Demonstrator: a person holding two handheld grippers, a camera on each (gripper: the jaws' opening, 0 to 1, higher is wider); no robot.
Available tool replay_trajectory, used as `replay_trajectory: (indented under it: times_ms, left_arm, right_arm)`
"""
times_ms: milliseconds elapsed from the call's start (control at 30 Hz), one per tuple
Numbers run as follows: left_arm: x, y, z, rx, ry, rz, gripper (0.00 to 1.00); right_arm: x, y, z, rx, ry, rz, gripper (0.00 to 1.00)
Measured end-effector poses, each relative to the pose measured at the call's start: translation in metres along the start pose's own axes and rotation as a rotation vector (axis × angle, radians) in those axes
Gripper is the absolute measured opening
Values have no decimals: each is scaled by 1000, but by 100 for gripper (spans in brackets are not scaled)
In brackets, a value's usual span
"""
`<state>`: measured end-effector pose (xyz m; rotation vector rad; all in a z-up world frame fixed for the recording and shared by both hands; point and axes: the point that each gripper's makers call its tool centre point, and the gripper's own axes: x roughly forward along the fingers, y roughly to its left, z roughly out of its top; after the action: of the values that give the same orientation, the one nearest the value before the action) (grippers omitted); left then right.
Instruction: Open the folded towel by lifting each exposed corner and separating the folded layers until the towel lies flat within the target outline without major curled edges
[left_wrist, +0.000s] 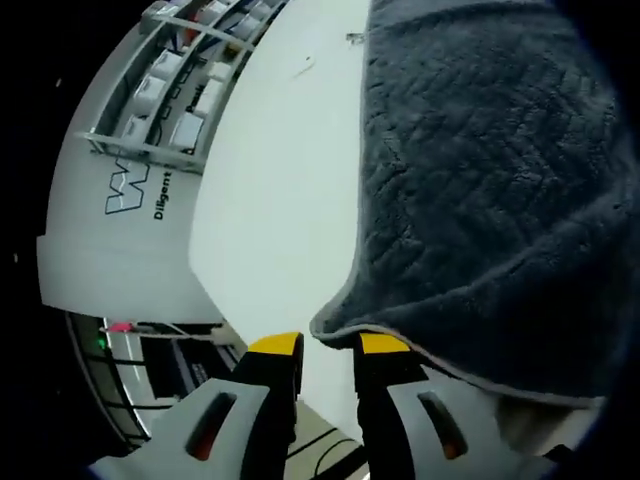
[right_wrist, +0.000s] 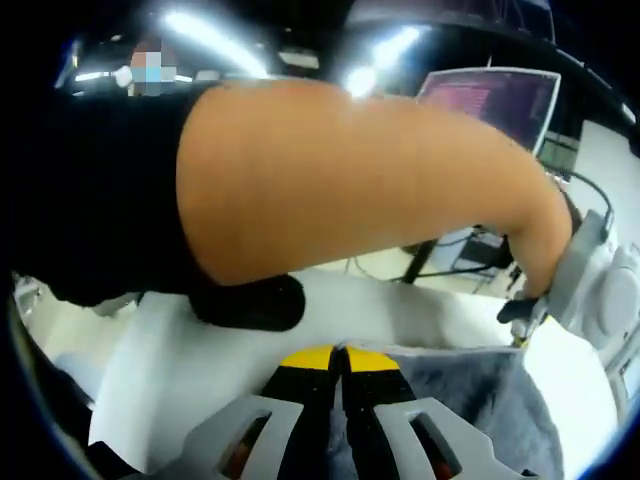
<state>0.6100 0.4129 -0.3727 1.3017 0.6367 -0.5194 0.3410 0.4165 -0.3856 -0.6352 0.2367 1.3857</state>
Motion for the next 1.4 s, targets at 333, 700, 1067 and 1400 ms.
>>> replay_trajectory:
  times_ms: [333,700,1067,1400]
  left_arm:
    - [-6,1,-21,-28,90,35,25]
    - [-37,32,-3,-95,22,167,41]
    - [-77,51,45,-235,-143,187,86]
    - [-115,83,74,-607,-415,274,100]
  right_arm:
    - [8,4,-2,2,6,11,0]
    - [13,10,-8,-20,3,14,0]
    - [21,20,-8,142,-70,142,79]
    - [-22,-1,23,135,-247,111,100]
